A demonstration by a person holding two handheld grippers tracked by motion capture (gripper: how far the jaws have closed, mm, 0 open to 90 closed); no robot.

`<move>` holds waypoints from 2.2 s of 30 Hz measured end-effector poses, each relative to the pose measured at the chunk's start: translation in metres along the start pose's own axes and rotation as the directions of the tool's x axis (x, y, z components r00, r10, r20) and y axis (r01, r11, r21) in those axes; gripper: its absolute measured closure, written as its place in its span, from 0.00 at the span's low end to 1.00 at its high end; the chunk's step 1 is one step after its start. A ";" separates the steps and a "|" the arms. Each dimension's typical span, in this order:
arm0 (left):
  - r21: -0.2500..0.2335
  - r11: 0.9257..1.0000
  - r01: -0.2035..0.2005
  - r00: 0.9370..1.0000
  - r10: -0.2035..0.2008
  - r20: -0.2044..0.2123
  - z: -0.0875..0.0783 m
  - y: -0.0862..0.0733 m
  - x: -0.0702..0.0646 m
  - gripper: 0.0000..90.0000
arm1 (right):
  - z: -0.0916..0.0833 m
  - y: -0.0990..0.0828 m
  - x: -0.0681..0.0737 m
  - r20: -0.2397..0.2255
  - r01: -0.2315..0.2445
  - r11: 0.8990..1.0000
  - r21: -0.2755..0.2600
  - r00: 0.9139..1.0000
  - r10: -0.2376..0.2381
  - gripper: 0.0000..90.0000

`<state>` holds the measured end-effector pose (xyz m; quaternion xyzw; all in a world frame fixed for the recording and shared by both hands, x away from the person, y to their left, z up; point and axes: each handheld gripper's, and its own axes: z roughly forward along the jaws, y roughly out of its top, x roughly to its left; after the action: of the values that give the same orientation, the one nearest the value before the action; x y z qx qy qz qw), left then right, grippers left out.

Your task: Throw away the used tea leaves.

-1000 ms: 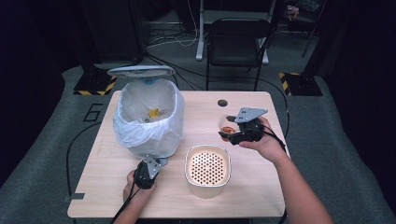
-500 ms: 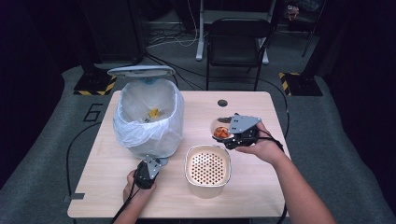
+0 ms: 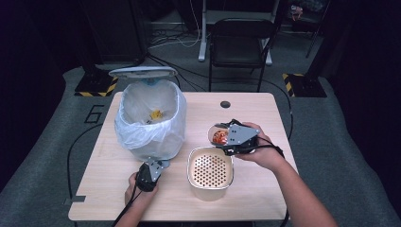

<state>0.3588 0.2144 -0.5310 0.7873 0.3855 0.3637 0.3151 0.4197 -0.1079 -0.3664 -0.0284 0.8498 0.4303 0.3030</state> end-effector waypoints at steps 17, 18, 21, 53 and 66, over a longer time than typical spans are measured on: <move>0.001 1.000 -0.003 1.000 0.003 -0.001 0.000 0.000 0.000 1.00 | 0.000 0.000 0.039 0.212 0.235 0.971 0.046 0.947 -0.240 0.47; 0.001 1.000 -0.002 1.000 0.002 0.000 0.000 0.000 0.000 1.00 | 0.000 0.000 0.042 0.221 0.244 0.968 0.058 0.942 -0.251 0.47; 0.002 1.000 -0.003 1.000 0.003 -0.001 0.000 0.000 0.000 1.00 | 0.000 0.001 0.047 0.263 0.307 0.948 0.087 0.910 -0.319 0.47; 0.000 1.000 -0.004 1.000 0.004 -0.002 0.000 0.000 0.000 1.00 | 0.021 0.002 0.094 0.046 0.819 0.328 0.471 0.348 -0.936 0.48; 0.000 1.000 -0.004 1.000 0.004 0.000 0.000 0.000 0.000 1.00 | 0.021 0.005 0.102 0.104 0.836 0.249 0.489 0.228 -0.968 0.48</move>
<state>0.3589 0.2146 -0.5309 0.7880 0.3842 0.3644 0.3141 0.3455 -0.0672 -0.4274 -0.3870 0.6460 0.0140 0.6578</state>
